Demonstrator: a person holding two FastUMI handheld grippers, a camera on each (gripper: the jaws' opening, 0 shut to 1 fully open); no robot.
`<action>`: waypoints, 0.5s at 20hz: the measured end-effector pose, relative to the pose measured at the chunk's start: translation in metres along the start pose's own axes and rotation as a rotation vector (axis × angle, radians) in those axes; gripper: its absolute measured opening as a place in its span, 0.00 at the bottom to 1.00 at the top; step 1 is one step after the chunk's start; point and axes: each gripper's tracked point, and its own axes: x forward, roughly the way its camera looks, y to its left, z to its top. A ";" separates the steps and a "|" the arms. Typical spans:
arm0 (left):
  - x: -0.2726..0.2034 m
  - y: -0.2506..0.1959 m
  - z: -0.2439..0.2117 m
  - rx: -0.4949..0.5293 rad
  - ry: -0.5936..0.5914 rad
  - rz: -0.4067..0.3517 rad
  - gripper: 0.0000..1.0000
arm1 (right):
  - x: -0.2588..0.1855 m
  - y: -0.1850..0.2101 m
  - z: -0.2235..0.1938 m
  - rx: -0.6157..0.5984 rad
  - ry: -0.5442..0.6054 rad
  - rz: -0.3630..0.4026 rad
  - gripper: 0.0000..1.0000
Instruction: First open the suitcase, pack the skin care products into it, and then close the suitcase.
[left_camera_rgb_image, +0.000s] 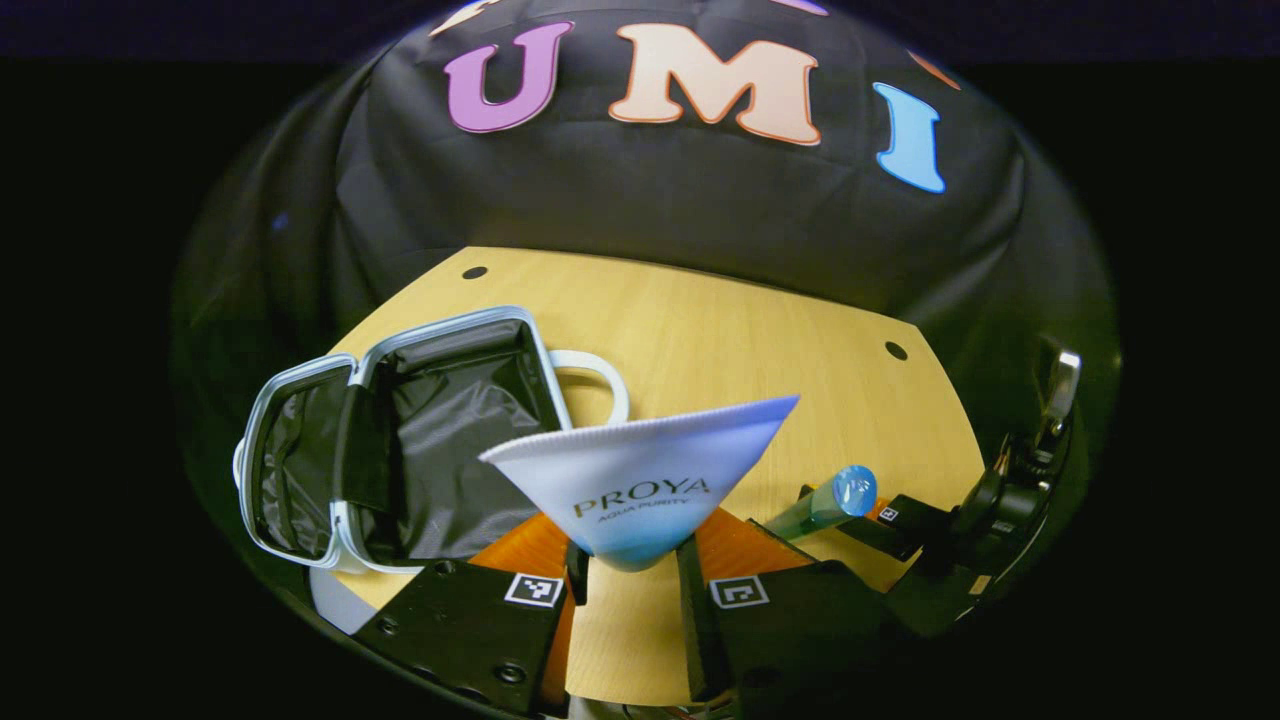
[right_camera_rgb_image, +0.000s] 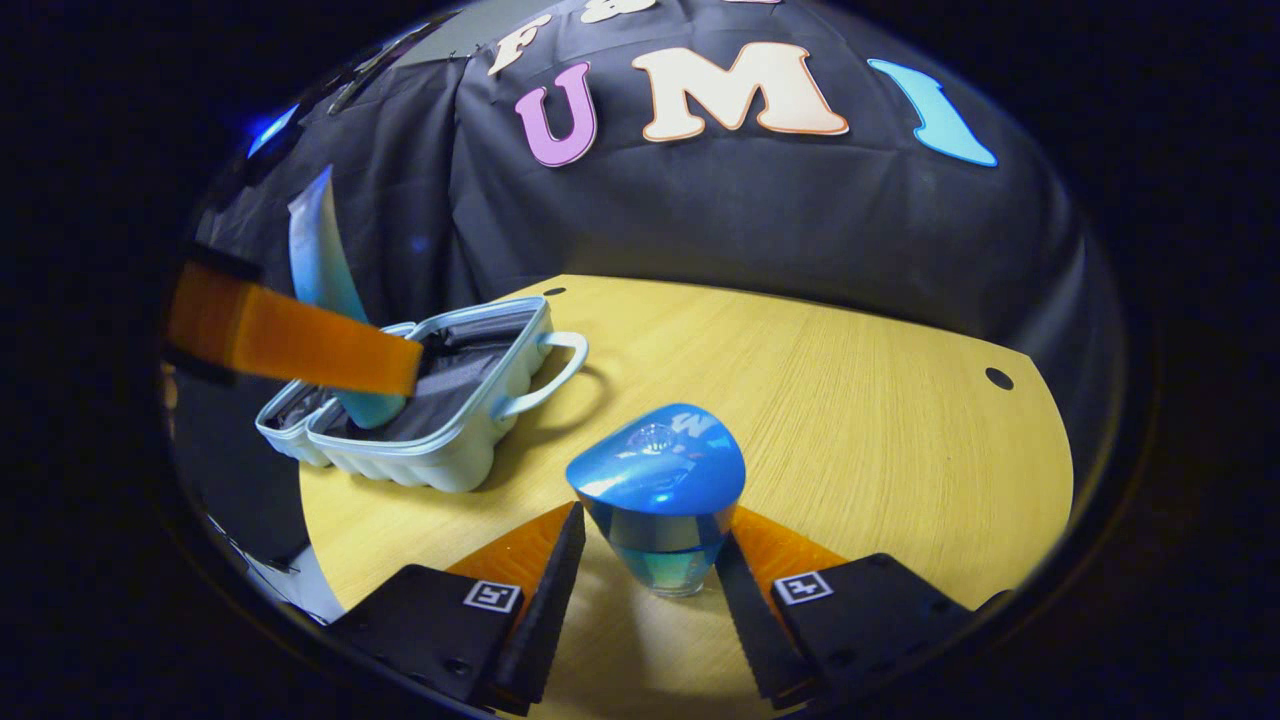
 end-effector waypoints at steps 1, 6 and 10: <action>-0.002 0.006 0.006 -0.019 -0.009 0.010 0.39 | 0.002 -0.005 -0.001 0.005 0.004 -0.018 0.74; -0.008 0.057 0.008 -0.072 0.034 0.083 0.39 | 0.006 -0.002 0.003 0.009 0.000 -0.003 0.48; -0.003 0.088 0.001 -0.118 0.089 0.104 0.39 | 0.006 -0.002 0.003 0.002 0.005 -0.017 0.44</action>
